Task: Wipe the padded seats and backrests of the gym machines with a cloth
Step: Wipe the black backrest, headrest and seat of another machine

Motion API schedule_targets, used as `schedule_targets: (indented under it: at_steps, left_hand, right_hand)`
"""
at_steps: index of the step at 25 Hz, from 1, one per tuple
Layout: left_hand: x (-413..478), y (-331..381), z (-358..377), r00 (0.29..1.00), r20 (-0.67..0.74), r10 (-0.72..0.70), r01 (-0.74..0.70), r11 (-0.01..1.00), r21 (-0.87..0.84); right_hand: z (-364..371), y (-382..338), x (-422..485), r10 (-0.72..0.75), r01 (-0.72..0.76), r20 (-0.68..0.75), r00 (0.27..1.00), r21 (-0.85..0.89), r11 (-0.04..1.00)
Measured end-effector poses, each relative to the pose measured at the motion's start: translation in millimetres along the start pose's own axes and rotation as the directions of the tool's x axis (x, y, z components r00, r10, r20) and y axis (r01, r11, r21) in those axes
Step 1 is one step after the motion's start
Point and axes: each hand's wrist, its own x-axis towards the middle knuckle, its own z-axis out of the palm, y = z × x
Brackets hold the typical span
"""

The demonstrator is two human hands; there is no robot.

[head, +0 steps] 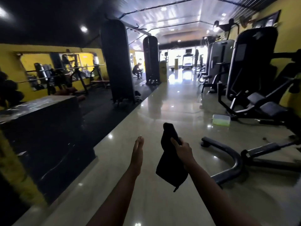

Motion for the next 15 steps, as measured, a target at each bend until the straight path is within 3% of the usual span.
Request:
schedule_targets:
  at_steps: [10, 15]
  left_hand:
    - [343, 2, 83, 0.991, 0.134, 0.007, -0.002, 0.999, -0.041]
    - [544, 14, 116, 0.975, 0.213, 0.058, -0.041, 0.995, -0.086]
  right_hand:
    - [33, 6, 328, 0.041, -0.05, -0.132, 0.99, -0.061, 0.997]
    - [54, -5, 520, 0.054, -0.056, -0.224, 0.973, -0.001, 0.998]
